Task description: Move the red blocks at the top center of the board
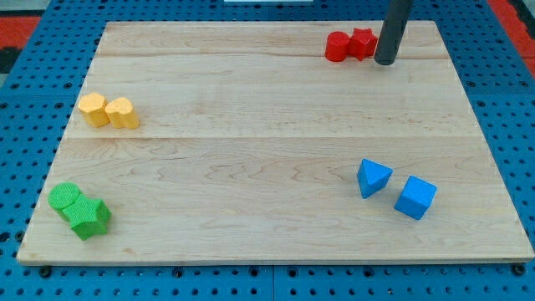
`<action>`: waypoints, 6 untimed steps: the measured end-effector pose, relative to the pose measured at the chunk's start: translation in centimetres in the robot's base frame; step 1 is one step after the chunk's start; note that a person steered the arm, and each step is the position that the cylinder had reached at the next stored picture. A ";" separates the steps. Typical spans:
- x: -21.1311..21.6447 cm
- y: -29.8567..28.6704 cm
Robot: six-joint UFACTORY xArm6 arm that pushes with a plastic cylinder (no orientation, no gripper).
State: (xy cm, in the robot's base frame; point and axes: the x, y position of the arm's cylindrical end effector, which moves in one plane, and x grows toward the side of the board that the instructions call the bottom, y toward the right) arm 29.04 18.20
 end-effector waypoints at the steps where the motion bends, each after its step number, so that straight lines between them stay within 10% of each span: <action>1: 0.1 0.2; 4: -4.4 1.3; 6: -5.0 -13.3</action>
